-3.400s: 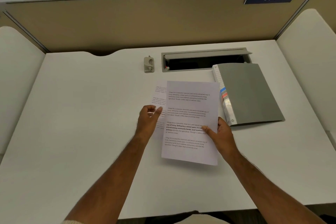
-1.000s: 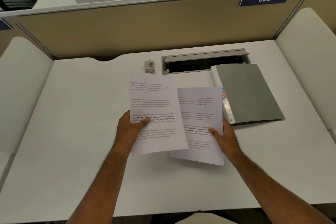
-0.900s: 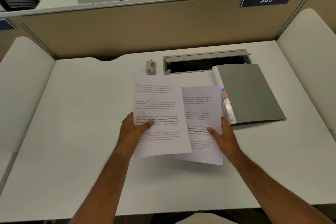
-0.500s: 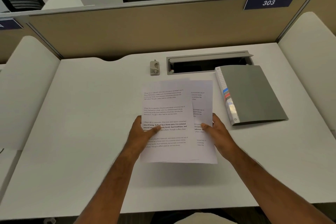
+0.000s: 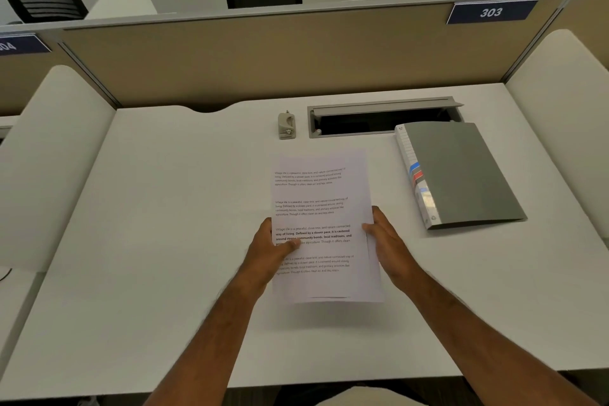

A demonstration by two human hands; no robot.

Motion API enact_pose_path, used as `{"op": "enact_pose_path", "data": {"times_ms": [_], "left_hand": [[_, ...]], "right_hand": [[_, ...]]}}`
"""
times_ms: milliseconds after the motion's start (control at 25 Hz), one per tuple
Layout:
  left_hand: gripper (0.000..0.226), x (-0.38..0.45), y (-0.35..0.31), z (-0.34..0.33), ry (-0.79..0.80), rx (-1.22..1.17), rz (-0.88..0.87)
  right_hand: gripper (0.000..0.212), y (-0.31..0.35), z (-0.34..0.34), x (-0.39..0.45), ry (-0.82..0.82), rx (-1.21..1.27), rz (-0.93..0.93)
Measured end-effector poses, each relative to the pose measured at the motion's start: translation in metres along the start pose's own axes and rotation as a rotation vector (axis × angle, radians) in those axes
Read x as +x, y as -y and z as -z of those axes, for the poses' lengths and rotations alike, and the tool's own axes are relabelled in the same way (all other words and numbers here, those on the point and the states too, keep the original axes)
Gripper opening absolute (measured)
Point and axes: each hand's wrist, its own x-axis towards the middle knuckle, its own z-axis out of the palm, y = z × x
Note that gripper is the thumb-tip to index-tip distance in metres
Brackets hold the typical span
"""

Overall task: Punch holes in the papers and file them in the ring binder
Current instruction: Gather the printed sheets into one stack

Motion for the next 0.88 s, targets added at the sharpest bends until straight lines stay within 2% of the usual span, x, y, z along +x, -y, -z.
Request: {"op": "enact_pose_path", "data": {"times_ms": [160,480,640,880], "left_hand": [[0.044,-0.001,-0.004,-0.001,-0.037,0.004,-0.017],[0.049,0.004,-0.034,0.004,-0.089,0.022,-0.184],[0.052,0.008,-0.039,-0.001,-0.082,0.032,-0.179],[0.036,0.007,-0.037,-0.006,-0.080,0.003,-0.172]], "right_hand": [[0.042,0.004,-0.009,-0.003,0.042,-0.136,0.053],[0.040,0.029,-0.014,-0.001,-0.103,-0.196,0.237],[0.052,0.026,-0.014,0.001,-0.090,-0.263,0.238],[0.034,0.021,-0.017,-0.001,-0.146,-0.223,0.228]]}}
